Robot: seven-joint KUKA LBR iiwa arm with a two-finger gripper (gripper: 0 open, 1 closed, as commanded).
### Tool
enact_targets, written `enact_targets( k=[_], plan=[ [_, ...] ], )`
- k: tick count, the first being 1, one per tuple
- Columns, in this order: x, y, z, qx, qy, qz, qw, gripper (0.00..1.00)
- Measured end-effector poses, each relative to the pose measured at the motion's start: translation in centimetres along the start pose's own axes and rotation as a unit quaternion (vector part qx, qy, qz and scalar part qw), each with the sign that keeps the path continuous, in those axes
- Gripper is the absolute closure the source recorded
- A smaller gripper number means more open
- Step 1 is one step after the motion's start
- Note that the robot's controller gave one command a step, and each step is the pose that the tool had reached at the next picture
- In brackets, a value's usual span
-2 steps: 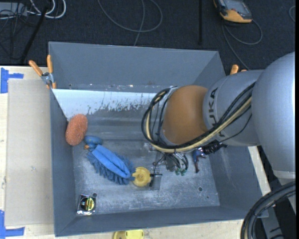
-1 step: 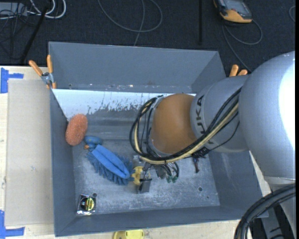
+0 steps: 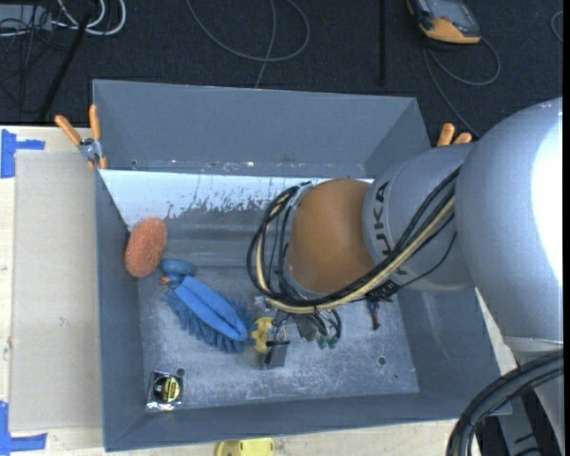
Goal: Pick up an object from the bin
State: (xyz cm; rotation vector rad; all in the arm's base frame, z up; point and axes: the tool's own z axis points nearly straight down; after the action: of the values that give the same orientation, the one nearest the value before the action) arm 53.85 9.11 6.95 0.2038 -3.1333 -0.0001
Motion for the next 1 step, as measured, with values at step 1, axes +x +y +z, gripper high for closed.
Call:
enact_targets(
  k=[1],
  plan=[
    [-3.94, -5.88, -8.62, 0.0, -0.0012, 0.013, 0.9999, 1.0]
  ],
)
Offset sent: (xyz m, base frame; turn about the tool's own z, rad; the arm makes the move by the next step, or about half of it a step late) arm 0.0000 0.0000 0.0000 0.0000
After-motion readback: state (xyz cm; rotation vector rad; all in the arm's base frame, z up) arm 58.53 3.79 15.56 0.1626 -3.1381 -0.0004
